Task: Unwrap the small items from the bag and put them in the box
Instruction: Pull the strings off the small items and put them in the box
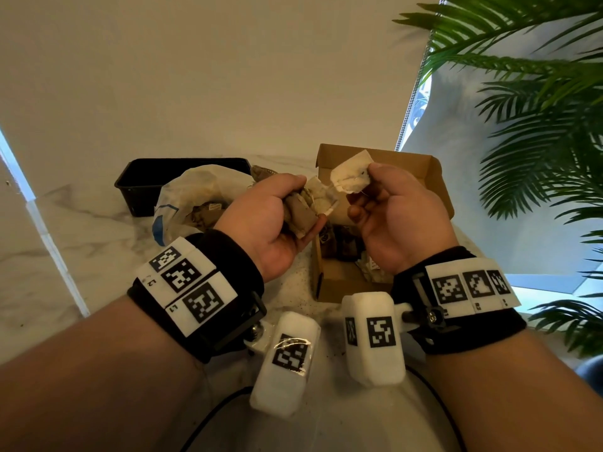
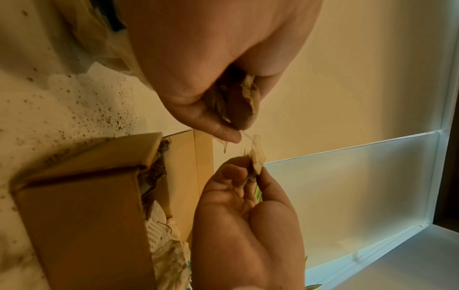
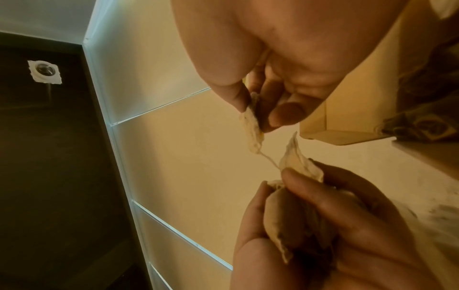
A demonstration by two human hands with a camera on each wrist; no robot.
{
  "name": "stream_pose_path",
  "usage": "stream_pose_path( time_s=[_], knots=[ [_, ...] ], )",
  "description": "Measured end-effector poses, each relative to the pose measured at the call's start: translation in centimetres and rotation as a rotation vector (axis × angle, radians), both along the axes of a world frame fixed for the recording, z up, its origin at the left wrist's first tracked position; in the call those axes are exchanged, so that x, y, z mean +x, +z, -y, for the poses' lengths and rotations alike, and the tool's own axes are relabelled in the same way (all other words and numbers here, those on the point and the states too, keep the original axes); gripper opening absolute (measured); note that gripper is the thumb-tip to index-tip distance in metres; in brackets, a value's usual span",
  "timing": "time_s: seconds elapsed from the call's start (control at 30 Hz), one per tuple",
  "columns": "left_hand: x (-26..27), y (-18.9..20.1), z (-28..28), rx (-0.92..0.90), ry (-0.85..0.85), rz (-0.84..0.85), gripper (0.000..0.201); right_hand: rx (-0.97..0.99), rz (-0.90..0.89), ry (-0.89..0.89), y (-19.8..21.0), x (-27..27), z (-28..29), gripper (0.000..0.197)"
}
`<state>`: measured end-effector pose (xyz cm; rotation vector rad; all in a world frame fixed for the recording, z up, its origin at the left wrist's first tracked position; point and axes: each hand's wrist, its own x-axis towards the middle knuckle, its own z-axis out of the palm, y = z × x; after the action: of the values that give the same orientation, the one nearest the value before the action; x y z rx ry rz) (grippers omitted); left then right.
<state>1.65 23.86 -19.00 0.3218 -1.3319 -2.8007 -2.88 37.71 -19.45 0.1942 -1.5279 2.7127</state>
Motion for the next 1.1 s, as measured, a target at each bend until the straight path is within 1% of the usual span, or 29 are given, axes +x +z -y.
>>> stream_pose_path(
  time_s=[0.1, 0.17, 0.3, 0.37, 0.43, 0.47, 0.53, 0.63, 0.67, 0.77, 0.9, 1.03, 1.1],
  knots=[
    [0.0, 0.0, 0.0, -0.004, 0.007, 0.008, 0.013, -0.116, 0.011, 0.023, 0.3, 0.1, 0.0, 0.029],
    [-0.1, 0.0, 0.0, -0.01, 0.01, 0.012, 0.012, -0.188, 0.011, 0.038, 0.6, 0.2, -0.1, 0.025],
    [-0.2, -0.2, 0.2, -0.026, 0.02, 0.024, 0.01, -0.296, 0.027, 0.044, 1.1, 0.4, -0.5, 0.012],
    [-0.1, -0.3, 0.1, -0.061, 0.031, 0.019, 0.008, -0.329, 0.024, 0.032, 1.1, 0.3, -0.7, 0.016],
    [-0.1, -0.3, 0.0, -0.106, 0.033, -0.005, 0.008, -0.31, 0.025, 0.008, 0.9, 0.2, -0.8, 0.023],
    [-0.1, -0.4, 0.0, -0.135, 0.026, -0.025, 0.011, -0.285, 0.025, 0.001, 0.9, 0.2, -0.8, 0.023],
    [0.0, -0.3, -0.1, -0.2, -0.002, -0.083, 0.014, -0.222, 0.027, 0.008, 0.8, 0.3, -0.6, 0.019],
    [0.4, -0.1, -0.4, -0.268, -0.073, -0.183, 0.01, -0.162, 0.041, 0.022, 0.8, 0.5, -0.4, 0.013],
    [0.4, -0.1, -0.4, -0.293, -0.088, -0.205, 0.011, -0.151, 0.043, 0.033, 0.8, 0.5, -0.3, 0.013],
    [0.1, -0.6, -0.2, -0.392, -0.099, -0.236, 0.025, -0.123, 0.06, 0.099, 0.6, 0.4, -0.3, 0.014],
    [-0.1, -0.8, 0.1, -0.488, -0.077, -0.271, 0.023, -0.135, 0.07, 0.214, 0.7, 0.6, -0.2, 0.013],
    [-0.5, -1.1, 0.4, -0.527, 0.01, -0.28, 0.024, -0.133, 0.061, 0.27, 1.0, 1.0, -0.2, 0.028],
    [-0.6, -1.2, 0.6, -0.563, 0.03, -0.284, 0.024, -0.12, 0.072, 0.3, 1.0, 1.0, -0.3, 0.032]
  ],
)
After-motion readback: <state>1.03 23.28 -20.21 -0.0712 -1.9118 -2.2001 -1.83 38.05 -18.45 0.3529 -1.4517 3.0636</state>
